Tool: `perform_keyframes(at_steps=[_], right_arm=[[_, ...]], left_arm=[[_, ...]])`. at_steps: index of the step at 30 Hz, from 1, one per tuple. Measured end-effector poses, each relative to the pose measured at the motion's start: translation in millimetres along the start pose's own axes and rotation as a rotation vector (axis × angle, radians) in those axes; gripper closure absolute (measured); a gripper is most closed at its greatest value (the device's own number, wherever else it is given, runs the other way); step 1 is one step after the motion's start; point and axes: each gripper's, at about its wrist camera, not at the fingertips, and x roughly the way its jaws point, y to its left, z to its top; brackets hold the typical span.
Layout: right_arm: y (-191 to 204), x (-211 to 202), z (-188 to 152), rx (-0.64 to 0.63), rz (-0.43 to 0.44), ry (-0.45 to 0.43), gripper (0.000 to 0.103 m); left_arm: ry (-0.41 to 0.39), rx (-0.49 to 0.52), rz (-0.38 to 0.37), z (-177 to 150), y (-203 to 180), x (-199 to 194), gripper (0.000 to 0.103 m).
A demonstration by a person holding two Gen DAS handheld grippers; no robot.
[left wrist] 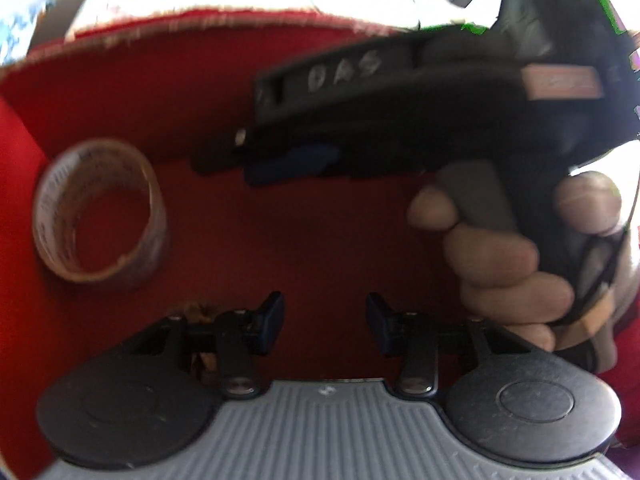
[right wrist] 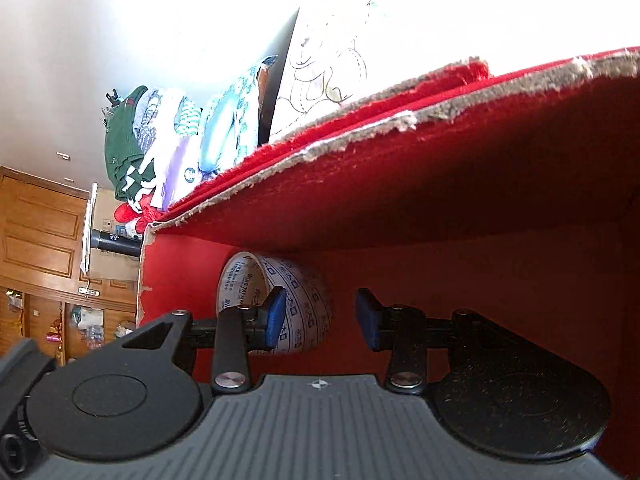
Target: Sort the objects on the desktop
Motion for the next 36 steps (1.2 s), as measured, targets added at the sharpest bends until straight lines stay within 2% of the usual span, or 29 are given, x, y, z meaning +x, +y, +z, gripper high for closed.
perform_keyframes(at_steps=[5,7,14,23,25,29,34,36], right_arm=[[-4.3,0.4,2.6,-0.002,-0.004,-0.002,0.06],[2.3,6.6,2.8,-0.002,-0.004,-0.001,0.06],[11.7,4.5,4.3,-0.002,-0.009,0.003,0.06],[10.9,4.5,5.0,-0.012,-0.023,0.017,0.06],[14.1,7.8,4.9,-0.013,-0.026,0.018,0.06],[15.4,9.2,5.3,-0.014,-0.028,0.018,0.06],[14.8,8.5,4.9,-0.014,-0.032,0.02,0.06],[15.7,9.6,5.0,-0.018,-0.037,0.028,0.06]], left_arm=[[0.028,-0.005,0.056,1.1,0.2,-3.2,0.055],[0.054,-0.026,0.051,1.6,4.0,-2.7,0.055],[0.079,-0.045,0.107,6.2,12.8,-6.0,0.049],[0.056,-0.069,0.168,3.5,26.2,-21.0,0.046],[0.053,-0.06,0.167,2.9,25.3,-22.9,0.043],[0.041,-0.027,0.215,-3.2,21.9,-28.0,0.043],[0.016,-0.028,0.21,-3.4,22.1,-35.9,0.042],[0.013,-0.031,0.218,-3.1,35.1,-29.4,0.041]])
